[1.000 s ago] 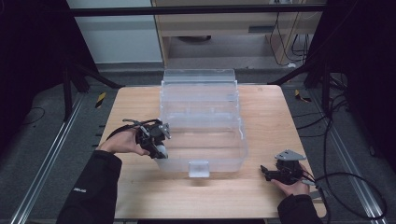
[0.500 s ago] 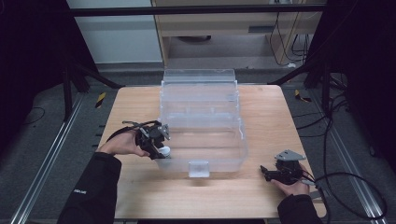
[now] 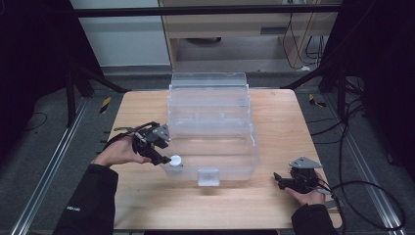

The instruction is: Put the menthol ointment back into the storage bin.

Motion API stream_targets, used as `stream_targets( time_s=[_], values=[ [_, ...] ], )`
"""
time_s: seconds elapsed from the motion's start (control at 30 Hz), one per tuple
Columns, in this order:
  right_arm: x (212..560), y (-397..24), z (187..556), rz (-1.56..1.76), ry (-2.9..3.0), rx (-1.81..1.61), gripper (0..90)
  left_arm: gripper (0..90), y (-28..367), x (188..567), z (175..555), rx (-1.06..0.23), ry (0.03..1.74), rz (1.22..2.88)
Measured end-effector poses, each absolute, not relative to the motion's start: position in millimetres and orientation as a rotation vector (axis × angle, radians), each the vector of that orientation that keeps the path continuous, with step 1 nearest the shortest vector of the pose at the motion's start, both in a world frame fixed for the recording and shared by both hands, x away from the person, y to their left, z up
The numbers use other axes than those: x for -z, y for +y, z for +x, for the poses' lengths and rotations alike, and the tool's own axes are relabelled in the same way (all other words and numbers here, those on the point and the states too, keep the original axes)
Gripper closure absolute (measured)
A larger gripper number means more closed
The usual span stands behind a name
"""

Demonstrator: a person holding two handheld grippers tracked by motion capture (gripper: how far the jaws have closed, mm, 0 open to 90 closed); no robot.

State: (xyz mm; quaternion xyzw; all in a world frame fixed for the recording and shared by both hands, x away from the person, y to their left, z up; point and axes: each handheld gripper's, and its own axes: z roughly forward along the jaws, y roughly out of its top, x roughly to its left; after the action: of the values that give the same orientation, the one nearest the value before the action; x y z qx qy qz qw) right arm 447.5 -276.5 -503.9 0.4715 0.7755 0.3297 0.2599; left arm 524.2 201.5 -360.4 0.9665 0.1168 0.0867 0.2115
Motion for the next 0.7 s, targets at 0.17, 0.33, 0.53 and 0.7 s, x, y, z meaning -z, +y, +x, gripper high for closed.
stream_targets(
  time_s=[0.17, 0.33, 0.53, 0.7],
  values=[
    [502.3, -277.4, 446.7, 1.291, 2.088, -0.907, 15.8, 35.5, 216.0, 351.7, 515.4, -0.323, 0.397, 2.593],
    [501.1, -278.5, 446.3, 1.298, 2.077, -0.92, 15.9, 30.8, 232.5, 349.2, 503.9, -0.383, 0.49, 2.503],
    [500.0, -279.6, 445.7, 1.301, 2.068, -0.932, 16.0, 27.1, 253.6, 357.6, 490.2, -0.433, 0.634, 2.387],
    [499.5, -279.9, 445.3, 1.306, 2.063, -0.936, 16.0, 23.6, 269.6, 374.1, 480.1, -0.506, 0.761, 2.291]
  ],
)
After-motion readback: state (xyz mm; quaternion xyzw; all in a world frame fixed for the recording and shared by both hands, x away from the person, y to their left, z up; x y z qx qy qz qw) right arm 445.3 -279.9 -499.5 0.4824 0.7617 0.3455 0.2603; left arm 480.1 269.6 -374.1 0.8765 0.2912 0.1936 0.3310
